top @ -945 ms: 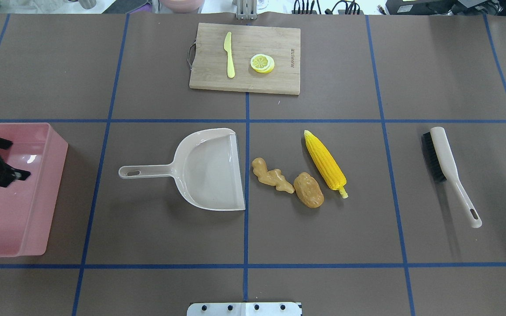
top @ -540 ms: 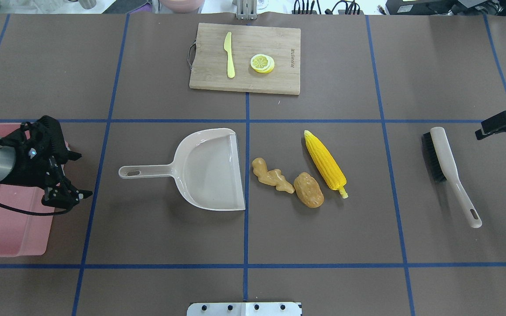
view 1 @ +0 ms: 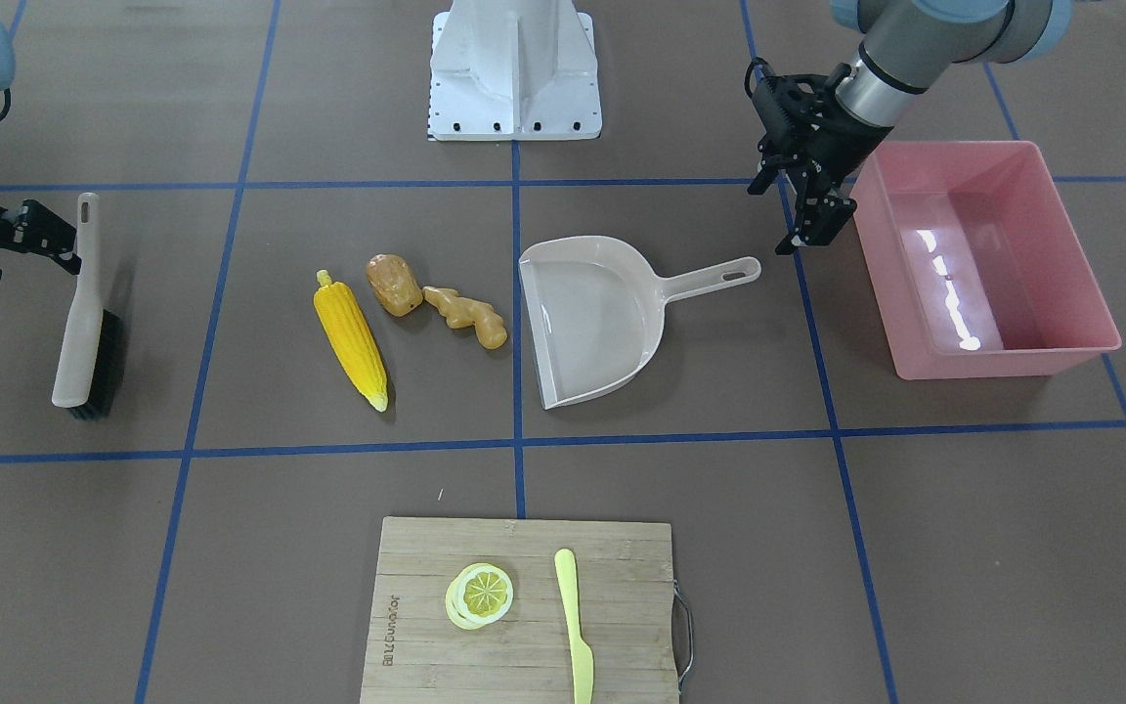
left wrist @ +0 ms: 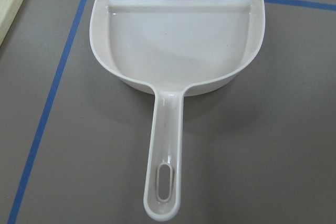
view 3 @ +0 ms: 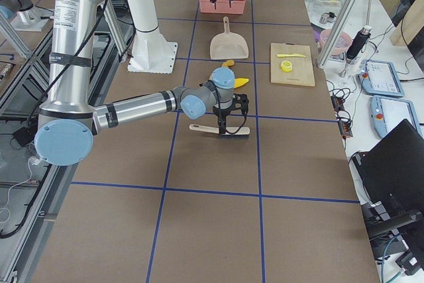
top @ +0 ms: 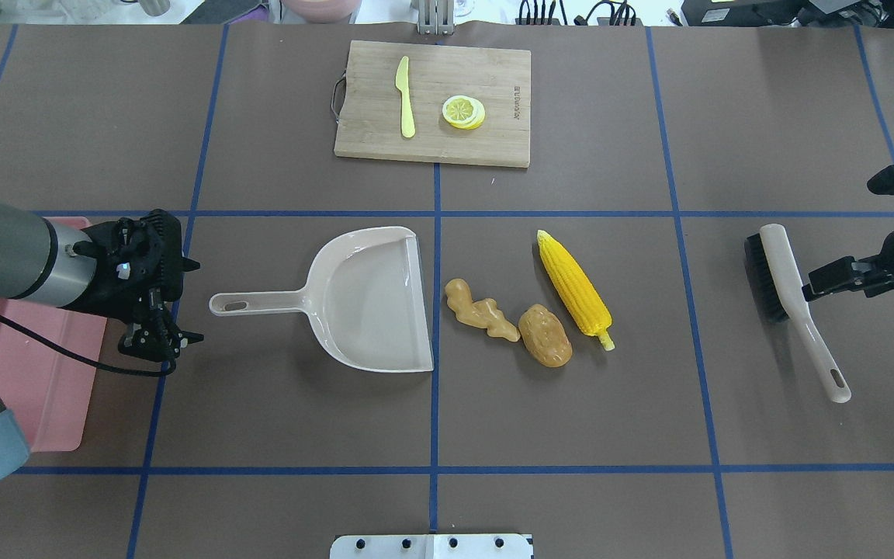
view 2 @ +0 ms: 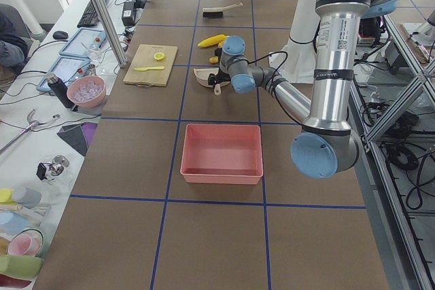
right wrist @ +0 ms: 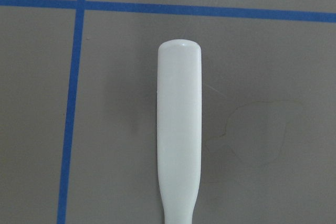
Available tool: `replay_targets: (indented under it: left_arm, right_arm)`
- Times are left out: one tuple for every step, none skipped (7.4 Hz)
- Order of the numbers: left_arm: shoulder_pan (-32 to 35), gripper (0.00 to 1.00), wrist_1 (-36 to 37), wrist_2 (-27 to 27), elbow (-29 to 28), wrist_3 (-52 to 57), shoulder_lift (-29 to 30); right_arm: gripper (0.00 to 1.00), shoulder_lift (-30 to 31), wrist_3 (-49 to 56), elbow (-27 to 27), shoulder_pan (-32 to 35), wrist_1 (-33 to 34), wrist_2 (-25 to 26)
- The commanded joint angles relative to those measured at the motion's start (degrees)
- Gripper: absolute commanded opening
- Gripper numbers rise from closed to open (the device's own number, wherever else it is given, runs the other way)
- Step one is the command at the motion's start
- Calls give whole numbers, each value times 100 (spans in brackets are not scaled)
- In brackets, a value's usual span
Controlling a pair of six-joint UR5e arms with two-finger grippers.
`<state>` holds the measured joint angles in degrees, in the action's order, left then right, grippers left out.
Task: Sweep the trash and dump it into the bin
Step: 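Grasp the white dustpan handle with the left gripper while the right grasps the brush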
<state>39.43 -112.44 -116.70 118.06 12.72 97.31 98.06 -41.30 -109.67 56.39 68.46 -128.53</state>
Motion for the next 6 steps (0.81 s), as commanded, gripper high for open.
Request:
replay_targets:
  left_arm:
    - [12,98,320,-46,-142,72,358]
    - [12,98,537,-81,-213,72,463]
    - [29,98,1096,-64,-118,81,542]
    - [64,98,928,-64,-117,81,508]
    - [91,98,891,-20,-230,64,569]
    - [82,98,891,-3,-623,64,709]
  right_arm:
    - [100,37,-290,25,-426,-114,266]
    - [100,46,-378,25,-540,-114,337]
    - [100,98,-396,33,-637,-105,398]
    - [100,177,-423,33,-734,-114,399]
    - [100,326,-423,16,-761,-148,373]
    - [100,345,-440,7,-805,-184,372]
